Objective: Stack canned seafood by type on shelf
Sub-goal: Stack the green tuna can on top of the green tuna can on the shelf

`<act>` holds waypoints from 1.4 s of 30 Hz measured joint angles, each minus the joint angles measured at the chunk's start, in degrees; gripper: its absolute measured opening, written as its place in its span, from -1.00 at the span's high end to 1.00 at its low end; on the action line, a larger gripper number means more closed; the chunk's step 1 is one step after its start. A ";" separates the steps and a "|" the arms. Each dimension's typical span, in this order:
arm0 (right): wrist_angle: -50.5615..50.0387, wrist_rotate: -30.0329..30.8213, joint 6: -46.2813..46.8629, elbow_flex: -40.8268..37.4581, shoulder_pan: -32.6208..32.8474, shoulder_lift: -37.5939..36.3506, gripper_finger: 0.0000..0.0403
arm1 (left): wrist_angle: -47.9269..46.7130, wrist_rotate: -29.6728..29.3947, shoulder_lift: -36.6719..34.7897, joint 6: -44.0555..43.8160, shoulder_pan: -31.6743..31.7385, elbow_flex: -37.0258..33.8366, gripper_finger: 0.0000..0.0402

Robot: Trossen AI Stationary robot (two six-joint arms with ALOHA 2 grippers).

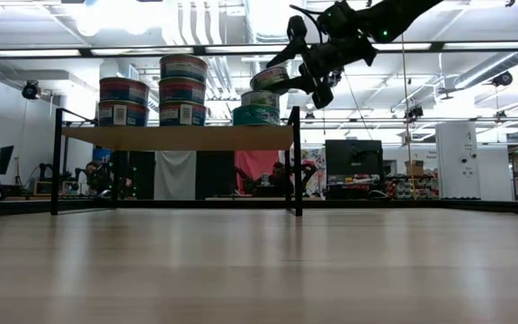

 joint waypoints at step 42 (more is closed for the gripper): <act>4.27 -0.20 2.60 -0.04 0.94 0.00 -0.49 | 5.51 16.19 7.62 2.76 11.15 -0.02 1.00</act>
